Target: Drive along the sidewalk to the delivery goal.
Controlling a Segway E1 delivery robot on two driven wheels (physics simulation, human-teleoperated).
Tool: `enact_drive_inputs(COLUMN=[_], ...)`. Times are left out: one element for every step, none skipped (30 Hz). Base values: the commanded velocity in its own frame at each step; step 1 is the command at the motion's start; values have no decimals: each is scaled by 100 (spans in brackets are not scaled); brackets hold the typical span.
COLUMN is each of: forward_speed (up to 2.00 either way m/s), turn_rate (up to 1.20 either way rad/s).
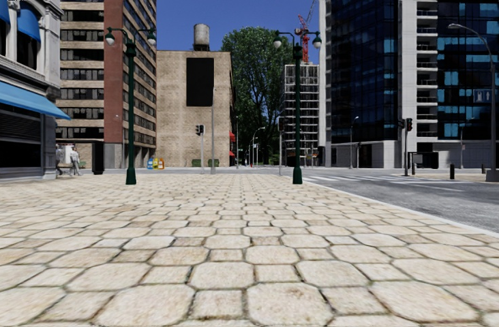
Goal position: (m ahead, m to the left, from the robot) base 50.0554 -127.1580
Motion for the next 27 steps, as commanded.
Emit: enact_drive_inputs(forward_speed=[200, 200, 200, 200, 200, 200, 200, 200, 200, 200, 200, 200, 200, 200, 200, 200, 200, 200, 200, 200, 200, 200, 200, 200, 200, 200, 200], turn_rate=[0, 0, 0, 0, 0, 0, 0, 0, 0, 0, 0, 0, 0, 0, 0, 0, 0, 0, 0, 0, 0, 0, 0, 0, 0, 0, 0])
